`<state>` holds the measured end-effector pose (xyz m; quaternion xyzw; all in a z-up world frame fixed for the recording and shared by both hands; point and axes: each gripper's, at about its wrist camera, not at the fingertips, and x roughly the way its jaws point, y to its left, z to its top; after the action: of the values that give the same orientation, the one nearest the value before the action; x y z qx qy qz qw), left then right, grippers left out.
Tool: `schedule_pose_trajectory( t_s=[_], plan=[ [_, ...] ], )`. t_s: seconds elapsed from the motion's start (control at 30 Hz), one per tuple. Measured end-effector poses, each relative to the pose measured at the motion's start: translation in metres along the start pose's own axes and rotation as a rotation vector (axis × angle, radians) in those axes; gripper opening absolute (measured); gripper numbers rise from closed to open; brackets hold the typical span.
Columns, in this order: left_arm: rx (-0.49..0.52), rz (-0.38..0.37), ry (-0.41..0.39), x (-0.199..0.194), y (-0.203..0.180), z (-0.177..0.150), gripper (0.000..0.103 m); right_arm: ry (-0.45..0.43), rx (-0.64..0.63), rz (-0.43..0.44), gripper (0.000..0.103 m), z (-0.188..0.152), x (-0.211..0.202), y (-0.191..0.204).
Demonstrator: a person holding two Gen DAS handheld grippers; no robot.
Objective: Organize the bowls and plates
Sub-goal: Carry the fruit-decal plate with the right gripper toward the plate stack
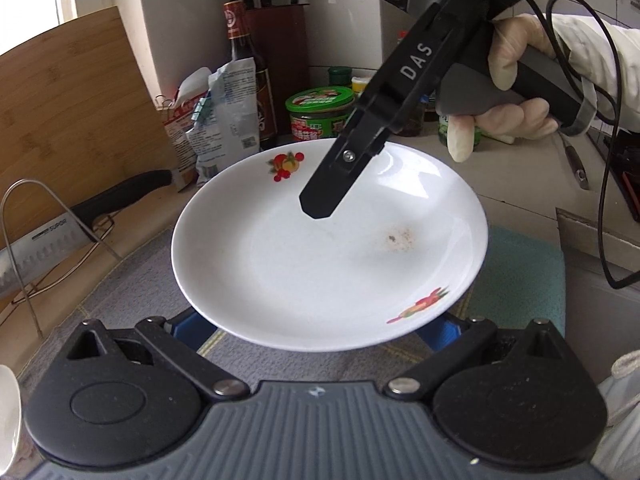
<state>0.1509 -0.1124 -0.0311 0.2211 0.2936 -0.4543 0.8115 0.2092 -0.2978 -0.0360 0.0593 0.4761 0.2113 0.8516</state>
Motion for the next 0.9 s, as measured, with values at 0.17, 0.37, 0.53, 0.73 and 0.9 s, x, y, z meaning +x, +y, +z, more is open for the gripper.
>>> schedule_pose_trajectory(
  t_s=[0.17,0.37,0.53,0.73,0.9],
  plan=[
    [0.011,-0.05,0.004,0.016,0.002,0.005,0.102,-0.011,0.046,-0.035,0.103,-0.012,-0.009,-0.017],
    [0.027,-0.079,0.017,0.035,-0.004,0.012,0.102,-0.007,0.095,-0.061,0.103,-0.023,-0.011,-0.035],
    [0.029,-0.094,0.027,0.044,-0.006,0.016,0.102,-0.003,0.116,-0.075,0.103,-0.027,-0.01,-0.045],
    [0.03,-0.108,0.04,0.051,-0.005,0.019,0.102,0.011,0.127,-0.089,0.103,-0.027,-0.006,-0.051],
    [0.025,-0.112,0.053,0.055,-0.003,0.019,0.102,0.018,0.134,-0.097,0.103,-0.026,-0.003,-0.053]
  ],
)
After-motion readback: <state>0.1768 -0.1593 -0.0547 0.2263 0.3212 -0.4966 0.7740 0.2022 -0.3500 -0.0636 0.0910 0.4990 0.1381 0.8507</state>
